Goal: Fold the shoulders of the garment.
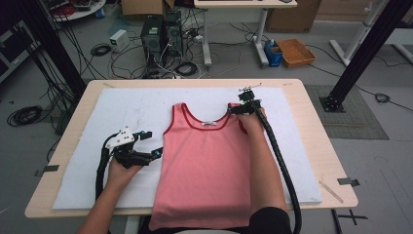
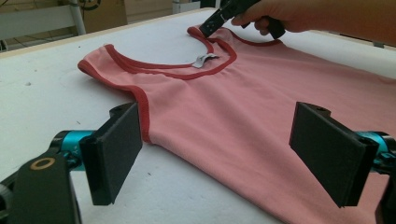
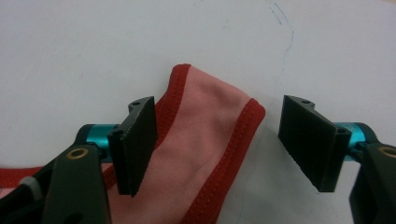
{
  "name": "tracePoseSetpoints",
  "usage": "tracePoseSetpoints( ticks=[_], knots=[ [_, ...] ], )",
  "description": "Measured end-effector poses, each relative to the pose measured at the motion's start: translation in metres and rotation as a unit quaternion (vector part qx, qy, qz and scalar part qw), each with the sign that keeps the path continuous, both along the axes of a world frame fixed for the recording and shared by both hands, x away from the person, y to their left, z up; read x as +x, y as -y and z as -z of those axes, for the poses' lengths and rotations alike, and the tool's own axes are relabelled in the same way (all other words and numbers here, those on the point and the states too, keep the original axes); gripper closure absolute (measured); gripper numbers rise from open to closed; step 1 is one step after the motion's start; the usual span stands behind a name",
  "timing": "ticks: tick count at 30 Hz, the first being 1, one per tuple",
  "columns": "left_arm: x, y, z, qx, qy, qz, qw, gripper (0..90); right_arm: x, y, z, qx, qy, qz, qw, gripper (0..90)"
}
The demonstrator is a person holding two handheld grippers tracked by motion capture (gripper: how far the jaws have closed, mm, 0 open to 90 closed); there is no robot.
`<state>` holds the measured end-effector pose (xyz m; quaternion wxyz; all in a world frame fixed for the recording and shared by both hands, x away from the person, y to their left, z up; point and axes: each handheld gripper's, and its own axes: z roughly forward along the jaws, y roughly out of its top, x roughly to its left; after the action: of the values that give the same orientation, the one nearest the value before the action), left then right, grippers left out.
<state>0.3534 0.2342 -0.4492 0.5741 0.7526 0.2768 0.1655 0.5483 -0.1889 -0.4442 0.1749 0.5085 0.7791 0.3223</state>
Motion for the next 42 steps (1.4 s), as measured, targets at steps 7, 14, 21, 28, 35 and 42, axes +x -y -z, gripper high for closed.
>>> tracePoseSetpoints(
  ticks=[7, 14, 21, 28, 35, 42],
  knots=[
    [-0.001, 0.001, 0.0, 0.004, 0.003, 0.001, 1.0, 17.2, -0.006, -0.008, -0.005, -0.004, 0.0, -0.039, 0.9993, 75.1],
    [-0.001, 0.0, 0.0, 0.003, 0.004, 0.0, 1.0, 17.2, -0.016, -0.015, -0.018, -0.017, 0.007, -0.06, 0.998, 83.4],
    [-0.002, 0.001, 0.0, 0.007, 0.007, 0.0, 1.0, 17.2, -0.037, -0.007, -0.031, 0.001, 0.023, -0.076, 0.9968, 83.5],
    [-0.002, 0.001, 0.0, 0.007, 0.009, -0.002, 0.9999, 17.2, -0.067, 0.0, -0.043, 0.042, 0.052, -0.117, 0.9908, 83.8],
    [-0.001, 0.001, 0.0, 0.006, 0.006, -0.009, 0.9999, 17.2, -0.104, 0.004, -0.043, 0.068, 0.073, -0.155, 0.9829, 83.7],
    [-0.002, 0.002, 0.0, 0.008, 0.006, -0.011, 0.9999, 17.2, -0.145, 0.009, -0.034, 0.088, 0.081, -0.18, 0.9763, 83.8]
  ],
)
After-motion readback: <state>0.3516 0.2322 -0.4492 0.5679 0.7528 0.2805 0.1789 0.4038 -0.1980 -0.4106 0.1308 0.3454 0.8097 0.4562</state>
